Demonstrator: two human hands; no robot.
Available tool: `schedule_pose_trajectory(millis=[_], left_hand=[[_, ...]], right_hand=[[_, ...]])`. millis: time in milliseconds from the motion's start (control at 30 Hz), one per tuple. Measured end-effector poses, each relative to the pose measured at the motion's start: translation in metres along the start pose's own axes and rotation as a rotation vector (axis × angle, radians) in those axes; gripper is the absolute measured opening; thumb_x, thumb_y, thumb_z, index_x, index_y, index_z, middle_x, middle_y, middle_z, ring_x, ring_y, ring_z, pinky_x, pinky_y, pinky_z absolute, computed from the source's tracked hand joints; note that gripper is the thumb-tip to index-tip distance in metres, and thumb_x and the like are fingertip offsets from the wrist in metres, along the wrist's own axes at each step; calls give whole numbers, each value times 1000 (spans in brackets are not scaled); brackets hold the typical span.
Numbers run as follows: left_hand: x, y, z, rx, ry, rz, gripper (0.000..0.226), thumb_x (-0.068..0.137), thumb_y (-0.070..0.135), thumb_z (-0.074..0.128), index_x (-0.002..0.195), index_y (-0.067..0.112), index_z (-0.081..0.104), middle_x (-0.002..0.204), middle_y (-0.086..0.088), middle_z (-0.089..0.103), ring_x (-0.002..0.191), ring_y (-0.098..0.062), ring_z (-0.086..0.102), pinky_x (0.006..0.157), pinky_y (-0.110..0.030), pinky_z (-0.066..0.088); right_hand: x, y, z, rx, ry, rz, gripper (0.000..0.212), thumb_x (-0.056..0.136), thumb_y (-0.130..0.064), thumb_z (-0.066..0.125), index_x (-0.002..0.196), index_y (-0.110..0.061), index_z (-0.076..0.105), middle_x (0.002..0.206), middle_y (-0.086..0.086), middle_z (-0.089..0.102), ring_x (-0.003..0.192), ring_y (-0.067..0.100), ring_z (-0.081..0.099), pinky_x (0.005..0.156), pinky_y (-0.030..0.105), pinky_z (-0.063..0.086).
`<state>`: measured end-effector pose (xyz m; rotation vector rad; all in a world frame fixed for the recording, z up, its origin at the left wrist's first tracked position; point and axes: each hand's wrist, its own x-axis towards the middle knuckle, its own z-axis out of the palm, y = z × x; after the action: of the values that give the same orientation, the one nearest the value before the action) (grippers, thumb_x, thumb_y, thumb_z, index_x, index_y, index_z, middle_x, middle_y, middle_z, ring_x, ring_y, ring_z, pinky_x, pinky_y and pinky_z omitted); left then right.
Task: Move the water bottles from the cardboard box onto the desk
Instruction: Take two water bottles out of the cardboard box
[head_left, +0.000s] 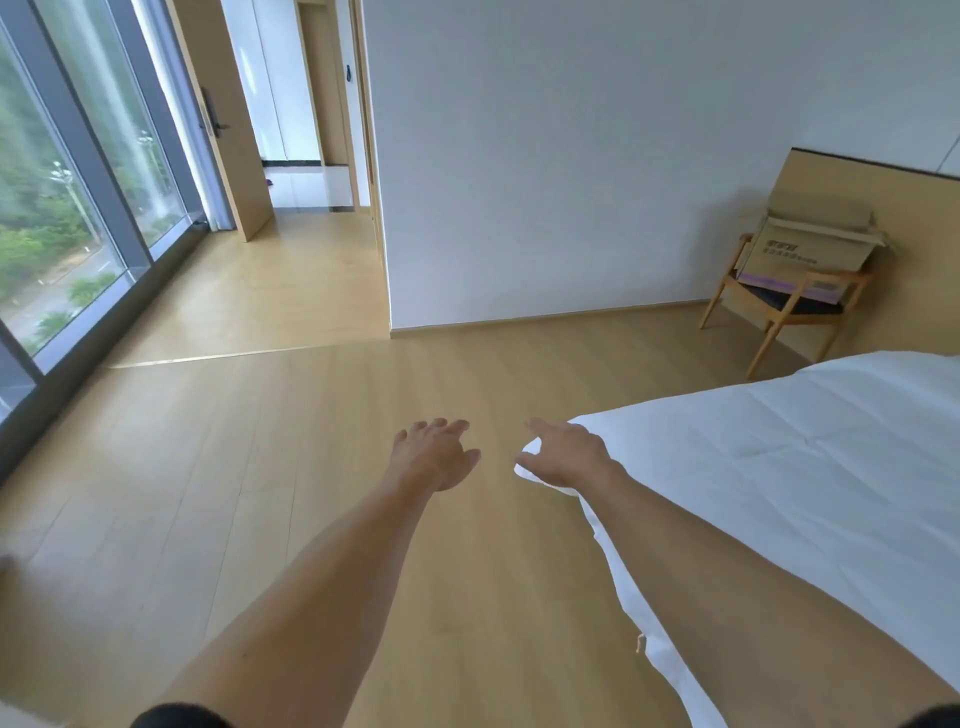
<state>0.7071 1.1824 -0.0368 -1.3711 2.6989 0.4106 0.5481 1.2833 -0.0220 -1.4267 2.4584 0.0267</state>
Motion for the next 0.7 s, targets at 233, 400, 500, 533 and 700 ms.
schedule_pose_trajectory(millis=[233, 400, 500, 533, 700], left_hand=[[107, -26, -25, -4, 7, -43, 59, 100, 51, 41, 154, 30, 33, 155, -2, 41, 142, -27, 36, 116, -44, 27], [197, -39, -45, 11, 10, -106, 60, 99, 52, 42, 155, 31, 33, 155, -3, 40, 142, -28, 35, 116, -44, 27], [257, -41, -64, -9, 9, -147, 61, 99, 52, 42, 155, 31, 32, 156, -3, 39, 143, -28, 35, 116, -44, 26], [278, -40, -72, -10, 6, -158, 61, 99, 52, 42, 155, 31, 32, 156, -2, 39, 143, -28, 35, 116, -45, 26], [380, -27, -106, -27, 30, -165, 60, 99, 52, 43, 155, 32, 33, 155, -3, 40, 142, -28, 36, 116, -44, 27]], right_hand=[[117, -14, -19, 37, -5, 10, 64, 98, -54, 47, 155, -31, 29, 153, 8, 43, 141, 30, 39, 113, 43, 35], [218, -15, -31, 43, -26, -19, 64, 97, -56, 46, 154, -32, 30, 153, 9, 43, 141, 30, 39, 112, 42, 35], [286, -13, -48, 46, -41, -34, 64, 97, -57, 47, 154, -32, 30, 153, 8, 43, 141, 29, 39, 113, 42, 35], [308, -12, -56, 44, -46, -43, 64, 97, -57, 47, 154, -32, 31, 153, 8, 44, 141, 30, 40, 113, 42, 35], [411, 1, -97, 32, -38, -57, 62, 97, -56, 47, 152, -31, 34, 151, 8, 47, 139, 30, 43, 111, 41, 37]])
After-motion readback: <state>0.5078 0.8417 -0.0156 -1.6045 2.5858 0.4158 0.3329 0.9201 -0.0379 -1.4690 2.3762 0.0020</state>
